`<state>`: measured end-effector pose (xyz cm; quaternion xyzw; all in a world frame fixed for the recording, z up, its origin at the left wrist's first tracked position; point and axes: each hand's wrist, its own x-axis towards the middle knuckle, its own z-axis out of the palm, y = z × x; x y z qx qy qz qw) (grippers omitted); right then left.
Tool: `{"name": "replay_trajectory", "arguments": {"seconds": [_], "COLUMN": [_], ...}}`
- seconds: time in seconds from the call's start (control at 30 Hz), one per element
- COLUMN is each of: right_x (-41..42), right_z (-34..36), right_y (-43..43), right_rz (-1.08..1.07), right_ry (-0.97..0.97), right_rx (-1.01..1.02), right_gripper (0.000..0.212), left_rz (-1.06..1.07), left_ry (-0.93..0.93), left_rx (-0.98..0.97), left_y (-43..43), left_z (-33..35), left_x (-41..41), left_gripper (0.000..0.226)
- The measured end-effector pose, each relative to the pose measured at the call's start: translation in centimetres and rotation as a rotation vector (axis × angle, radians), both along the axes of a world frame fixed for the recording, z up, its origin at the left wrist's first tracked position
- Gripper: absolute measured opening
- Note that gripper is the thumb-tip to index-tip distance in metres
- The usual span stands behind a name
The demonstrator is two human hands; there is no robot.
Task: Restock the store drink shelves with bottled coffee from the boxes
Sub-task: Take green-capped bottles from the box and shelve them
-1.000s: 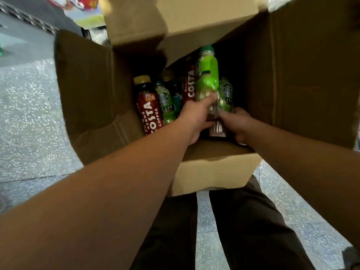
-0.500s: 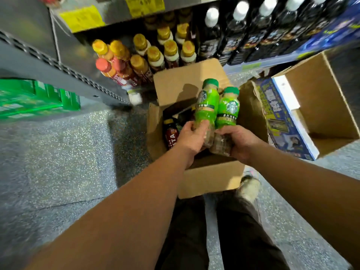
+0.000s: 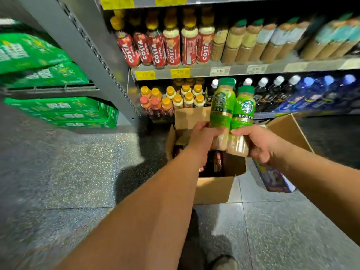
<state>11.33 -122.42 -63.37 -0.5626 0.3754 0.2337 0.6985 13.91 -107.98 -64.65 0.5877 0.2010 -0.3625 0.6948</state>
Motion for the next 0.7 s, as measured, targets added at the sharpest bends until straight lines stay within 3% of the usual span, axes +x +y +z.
{"name": "replay_trajectory", "arguments": {"seconds": [0.17, 0.3, 0.43, 0.5, 0.57, 0.6, 0.7], "right_x": [-1.6, -2.9, -4.1, -4.1, -4.6, -4.8, -6.4], "right_z": [9.0, 17.1, 23.4, 24.6, 26.7, 27.3, 30.7], "right_y": [-0.1, 0.3, 0.8, 0.2, 0.2, 0.1, 0.5], "right_rz": [-0.008, 0.070, 0.034, -0.005, 0.012, -0.017, -0.038], "right_ry": [-0.123, -0.244, -0.354, -0.451, -0.488, -0.521, -0.587], "right_rx": [-0.114, -0.297, -0.359, -0.335, -0.346, -0.329, -0.296], "right_gripper": [0.019, 0.036, 0.076, 0.080, 0.109, 0.114, 0.091], "left_rz": [-0.032, -0.028, 0.027, 0.022, 0.013, 0.002, 0.000], "left_ry": [-0.180, -0.278, -0.394, -0.443, -0.477, -0.489, -0.538], "left_rx": [-0.010, 0.010, 0.000, -0.006, -0.031, -0.029, 0.006], "left_y": [0.5, 1.1, 1.5, 1.9, 2.3, 2.5, 2.5], "left_z": [9.7, 16.5, 22.8, 25.5, 27.8, 29.0, 32.2], "left_x": [-1.6, -3.0, -4.3, -5.1, -5.6, -5.9, -6.8], "left_gripper": [0.051, 0.082, 0.095, 0.088, 0.064, 0.051, 0.044]}}
